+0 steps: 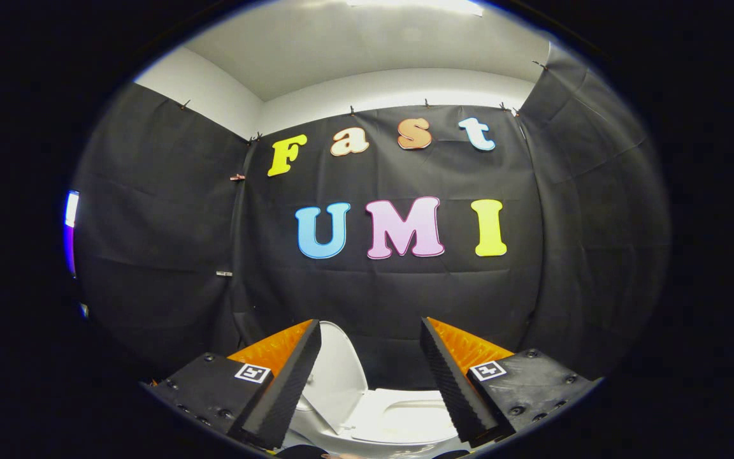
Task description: Open the toilet lid.
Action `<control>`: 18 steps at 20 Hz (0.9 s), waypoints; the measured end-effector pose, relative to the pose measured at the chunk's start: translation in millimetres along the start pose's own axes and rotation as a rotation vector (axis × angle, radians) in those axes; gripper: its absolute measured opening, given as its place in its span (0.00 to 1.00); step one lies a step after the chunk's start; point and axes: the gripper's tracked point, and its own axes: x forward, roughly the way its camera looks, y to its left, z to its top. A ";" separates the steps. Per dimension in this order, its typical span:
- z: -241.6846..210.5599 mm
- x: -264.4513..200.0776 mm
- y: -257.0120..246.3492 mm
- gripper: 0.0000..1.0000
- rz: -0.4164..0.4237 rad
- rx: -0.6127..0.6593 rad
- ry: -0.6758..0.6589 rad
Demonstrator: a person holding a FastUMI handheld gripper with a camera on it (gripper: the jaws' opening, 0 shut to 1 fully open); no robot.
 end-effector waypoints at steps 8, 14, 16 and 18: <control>0.1 1.6 2.7 0.98 0.013 0.010 0.003; 0.4 2.0 1.7 0.98 0.012 0.014 0.007; -0.8 1.1 1.4 0.98 0.013 0.012 0.010; -1.4 1.5 2.4 0.98 0.014 0.013 0.013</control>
